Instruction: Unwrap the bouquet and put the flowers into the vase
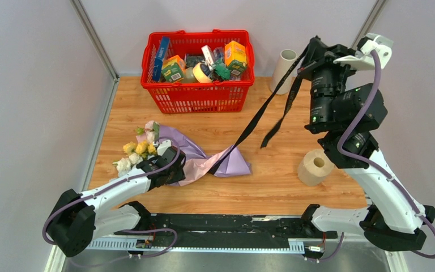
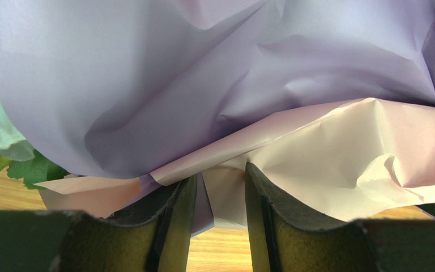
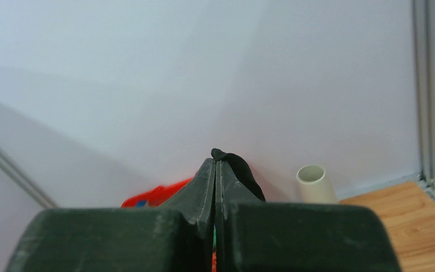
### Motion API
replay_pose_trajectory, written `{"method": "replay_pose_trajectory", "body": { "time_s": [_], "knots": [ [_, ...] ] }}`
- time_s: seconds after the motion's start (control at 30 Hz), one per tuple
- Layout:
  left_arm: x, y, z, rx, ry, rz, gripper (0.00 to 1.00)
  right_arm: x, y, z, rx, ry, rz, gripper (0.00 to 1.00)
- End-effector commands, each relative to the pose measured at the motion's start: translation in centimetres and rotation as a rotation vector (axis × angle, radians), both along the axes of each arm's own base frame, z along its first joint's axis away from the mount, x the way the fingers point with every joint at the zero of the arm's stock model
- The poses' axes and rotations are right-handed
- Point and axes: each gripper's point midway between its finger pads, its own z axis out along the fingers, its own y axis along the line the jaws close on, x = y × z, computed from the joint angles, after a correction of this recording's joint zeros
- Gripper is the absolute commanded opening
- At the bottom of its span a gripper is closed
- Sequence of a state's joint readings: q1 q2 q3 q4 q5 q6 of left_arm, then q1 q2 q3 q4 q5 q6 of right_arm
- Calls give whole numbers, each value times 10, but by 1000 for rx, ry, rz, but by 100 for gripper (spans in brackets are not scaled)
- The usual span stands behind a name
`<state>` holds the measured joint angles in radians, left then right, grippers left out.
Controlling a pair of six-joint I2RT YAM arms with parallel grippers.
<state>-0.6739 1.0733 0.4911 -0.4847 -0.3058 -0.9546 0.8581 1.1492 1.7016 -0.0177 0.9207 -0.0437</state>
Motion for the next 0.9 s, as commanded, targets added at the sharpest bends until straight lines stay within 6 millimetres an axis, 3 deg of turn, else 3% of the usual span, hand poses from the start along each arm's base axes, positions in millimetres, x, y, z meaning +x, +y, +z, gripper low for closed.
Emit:
{"method": "replay_pose_trajectory", "body": {
  "time_s": [0.0, 0.17, 0.33, 0.67, 0.77, 0.87],
  "knots": [
    [11, 0, 24, 15, -56, -12, 46, -9, -42, 41, -51, -71, -184, 0],
    [23, -9, 52, -13, -115, -42, 48, 20, -37, 39, -170, -37, -271, 0],
    [40, -10, 101, 21, -193, -59, 50, 60, -37, 20, -213, 5, -339, 0],
    [43, -7, 109, 46, -209, -69, 51, 54, -81, 79, -158, -121, -435, 0],
    [46, -8, 123, 36, -249, -81, 51, 61, -92, 80, -166, -129, -468, 0],
    [46, -9, 143, 16, -297, -107, 52, 70, -96, 68, -173, -91, -493, 0]
  ]
}}
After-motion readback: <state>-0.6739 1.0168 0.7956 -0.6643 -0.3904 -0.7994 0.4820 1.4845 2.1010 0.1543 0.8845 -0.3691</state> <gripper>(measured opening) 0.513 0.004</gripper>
